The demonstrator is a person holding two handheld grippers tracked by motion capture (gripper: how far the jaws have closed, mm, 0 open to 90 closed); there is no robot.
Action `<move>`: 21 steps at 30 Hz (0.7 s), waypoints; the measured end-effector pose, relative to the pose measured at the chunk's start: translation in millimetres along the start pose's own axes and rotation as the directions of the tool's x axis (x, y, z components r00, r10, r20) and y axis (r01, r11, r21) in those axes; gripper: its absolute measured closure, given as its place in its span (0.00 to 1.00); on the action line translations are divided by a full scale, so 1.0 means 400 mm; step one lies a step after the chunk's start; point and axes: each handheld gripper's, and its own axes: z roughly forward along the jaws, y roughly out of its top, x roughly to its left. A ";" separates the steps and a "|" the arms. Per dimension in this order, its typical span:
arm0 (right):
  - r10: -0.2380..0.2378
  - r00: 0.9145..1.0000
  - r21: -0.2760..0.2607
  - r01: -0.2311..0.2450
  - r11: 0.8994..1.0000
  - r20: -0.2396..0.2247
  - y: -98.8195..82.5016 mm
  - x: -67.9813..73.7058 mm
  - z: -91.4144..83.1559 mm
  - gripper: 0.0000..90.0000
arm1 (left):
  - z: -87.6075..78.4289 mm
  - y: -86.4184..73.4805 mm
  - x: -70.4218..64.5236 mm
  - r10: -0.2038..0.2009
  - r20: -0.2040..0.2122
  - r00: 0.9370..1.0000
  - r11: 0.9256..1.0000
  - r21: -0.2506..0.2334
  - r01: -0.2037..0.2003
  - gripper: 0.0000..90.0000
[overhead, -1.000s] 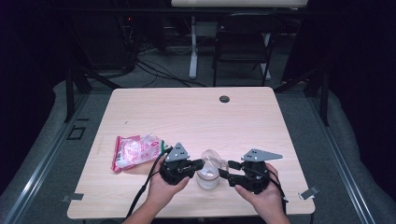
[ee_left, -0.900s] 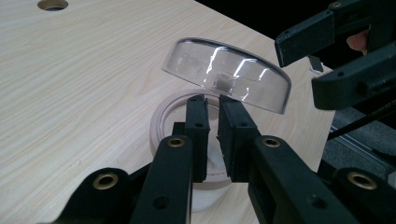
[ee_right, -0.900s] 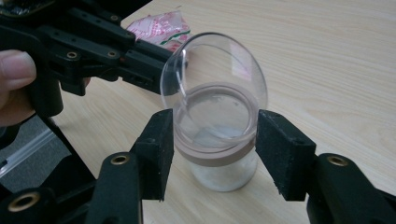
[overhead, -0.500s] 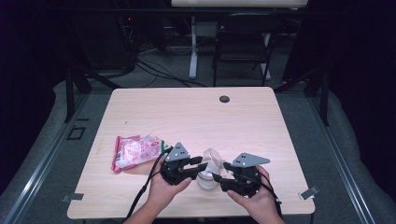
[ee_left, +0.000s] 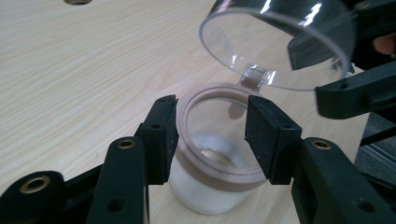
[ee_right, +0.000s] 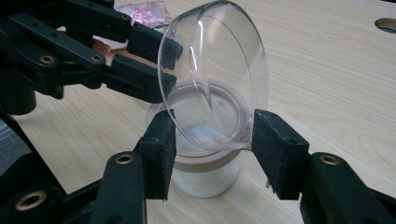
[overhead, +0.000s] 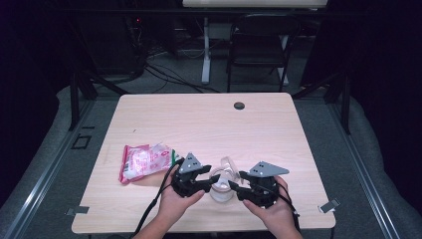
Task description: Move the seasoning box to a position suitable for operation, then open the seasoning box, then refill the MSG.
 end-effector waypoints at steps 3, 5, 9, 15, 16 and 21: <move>0.006 1.000 -0.004 -0.006 1.000 0.001 0.000 -0.002 -0.001 0.57 | 0.008 -0.005 0.000 0.019 -0.025 1.000 1.000 0.010 -0.019 0.59; 0.006 1.000 0.001 -0.006 1.000 0.000 0.000 -0.006 -0.005 0.58 | 0.013 -0.009 0.000 0.013 -0.028 1.000 1.000 0.009 -0.013 0.59; 0.020 1.000 -0.014 -0.020 1.000 0.003 0.001 -0.012 -0.011 0.59 | 0.015 -0.015 0.006 0.007 -0.042 0.999 1.000 0.020 -0.006 0.58; 0.036 0.999 -0.025 -0.035 0.999 0.010 0.001 -0.022 -0.017 0.63 | 0.022 -0.023 0.013 -0.004 -0.044 0.999 0.999 0.032 0.005 0.59; 0.037 0.999 -0.028 -0.037 0.999 0.014 0.000 -0.024 -0.017 0.63 | 0.024 -0.024 0.014 -0.003 -0.043 0.999 0.999 0.039 0.005 0.59; 0.050 0.999 -0.025 -0.049 0.998 0.018 -0.001 -0.034 -0.020 0.65 | 0.028 -0.027 0.014 -0.002 -0.023 1.000 0.999 0.038 0.002 0.64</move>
